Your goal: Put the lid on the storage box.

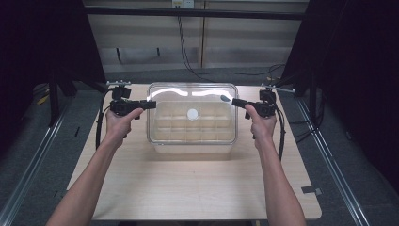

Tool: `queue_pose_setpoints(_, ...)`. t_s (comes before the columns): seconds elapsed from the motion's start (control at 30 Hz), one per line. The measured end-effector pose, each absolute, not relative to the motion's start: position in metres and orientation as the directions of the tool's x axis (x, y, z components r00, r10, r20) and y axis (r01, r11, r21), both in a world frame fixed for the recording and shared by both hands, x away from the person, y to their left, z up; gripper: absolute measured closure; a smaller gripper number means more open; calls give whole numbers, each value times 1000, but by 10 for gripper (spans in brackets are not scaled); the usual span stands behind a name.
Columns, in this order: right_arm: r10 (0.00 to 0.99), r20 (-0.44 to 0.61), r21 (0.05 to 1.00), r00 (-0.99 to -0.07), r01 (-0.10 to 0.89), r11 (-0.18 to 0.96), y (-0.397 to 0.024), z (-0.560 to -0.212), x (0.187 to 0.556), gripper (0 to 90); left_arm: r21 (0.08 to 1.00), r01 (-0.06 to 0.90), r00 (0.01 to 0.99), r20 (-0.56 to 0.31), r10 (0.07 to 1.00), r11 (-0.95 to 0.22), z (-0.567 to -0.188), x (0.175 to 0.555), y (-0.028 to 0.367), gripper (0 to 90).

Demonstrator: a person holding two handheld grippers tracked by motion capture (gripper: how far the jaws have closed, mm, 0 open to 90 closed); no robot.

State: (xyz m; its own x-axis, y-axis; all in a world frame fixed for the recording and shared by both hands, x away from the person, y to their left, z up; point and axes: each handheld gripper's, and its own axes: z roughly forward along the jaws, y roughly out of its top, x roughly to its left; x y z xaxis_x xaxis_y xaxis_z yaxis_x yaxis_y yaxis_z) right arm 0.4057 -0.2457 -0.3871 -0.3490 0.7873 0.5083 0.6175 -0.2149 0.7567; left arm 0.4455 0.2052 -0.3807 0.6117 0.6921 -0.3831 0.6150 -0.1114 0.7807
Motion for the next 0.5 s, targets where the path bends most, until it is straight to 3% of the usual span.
queue_pose_setpoints(0.5,815,493,731,-305,653,-198,-242,-402,422,694,741,664,578,-418,701,-106,-402,465,200,598)
